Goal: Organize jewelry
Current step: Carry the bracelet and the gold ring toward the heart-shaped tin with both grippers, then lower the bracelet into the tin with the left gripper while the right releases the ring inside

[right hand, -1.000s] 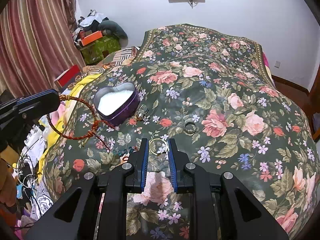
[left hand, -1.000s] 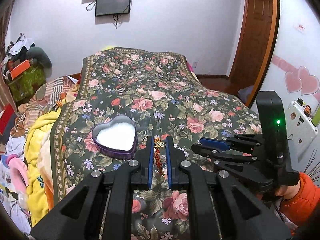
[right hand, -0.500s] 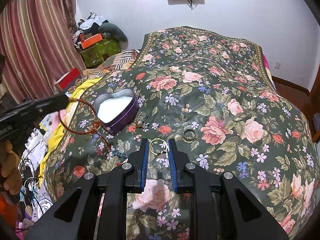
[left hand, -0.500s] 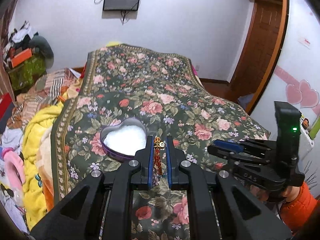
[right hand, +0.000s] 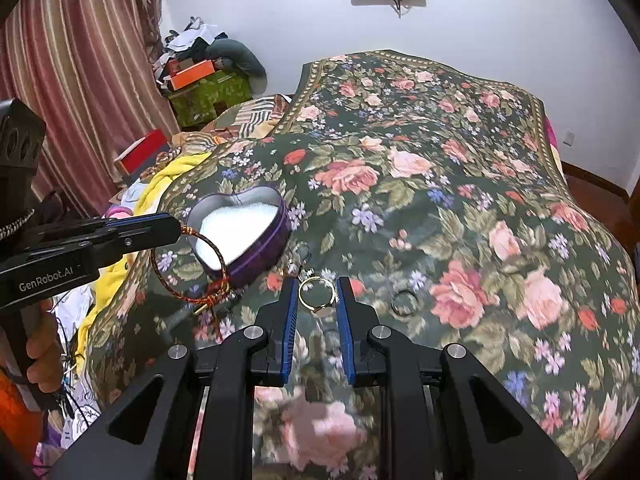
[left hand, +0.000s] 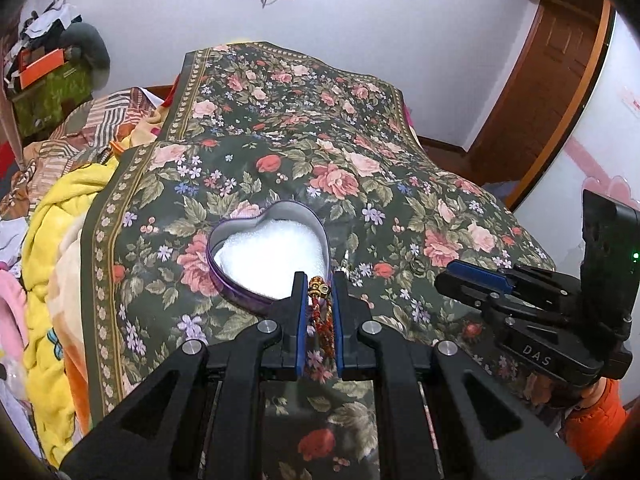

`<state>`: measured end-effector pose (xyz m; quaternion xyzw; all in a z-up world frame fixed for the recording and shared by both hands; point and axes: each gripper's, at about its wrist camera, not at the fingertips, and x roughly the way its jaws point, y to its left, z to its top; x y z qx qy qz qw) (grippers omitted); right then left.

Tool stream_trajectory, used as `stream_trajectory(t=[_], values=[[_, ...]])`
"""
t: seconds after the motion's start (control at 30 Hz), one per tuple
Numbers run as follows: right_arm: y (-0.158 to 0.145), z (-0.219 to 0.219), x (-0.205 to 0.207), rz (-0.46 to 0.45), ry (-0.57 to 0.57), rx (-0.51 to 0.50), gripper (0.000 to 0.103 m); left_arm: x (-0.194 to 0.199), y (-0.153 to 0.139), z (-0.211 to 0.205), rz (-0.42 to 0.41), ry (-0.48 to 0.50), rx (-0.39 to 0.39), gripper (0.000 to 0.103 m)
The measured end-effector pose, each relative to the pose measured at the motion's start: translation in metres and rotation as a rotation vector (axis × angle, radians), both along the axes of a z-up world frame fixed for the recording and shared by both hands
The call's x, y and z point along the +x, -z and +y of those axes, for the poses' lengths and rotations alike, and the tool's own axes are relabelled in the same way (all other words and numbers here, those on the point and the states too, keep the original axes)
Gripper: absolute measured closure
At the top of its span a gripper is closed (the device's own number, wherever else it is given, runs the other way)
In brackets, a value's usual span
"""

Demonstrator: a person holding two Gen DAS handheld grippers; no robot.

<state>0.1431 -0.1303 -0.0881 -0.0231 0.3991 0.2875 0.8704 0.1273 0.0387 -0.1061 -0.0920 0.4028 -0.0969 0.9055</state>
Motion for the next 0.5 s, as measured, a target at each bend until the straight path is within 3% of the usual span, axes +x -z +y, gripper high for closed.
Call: stream_trajectory(t=[0.5], values=[[0.001, 0.028, 0.021, -0.006, -0.039, -0.002, 0.086, 0.054, 0.021, 0.022, 0.048, 0.009, 0.036, 0.093]])
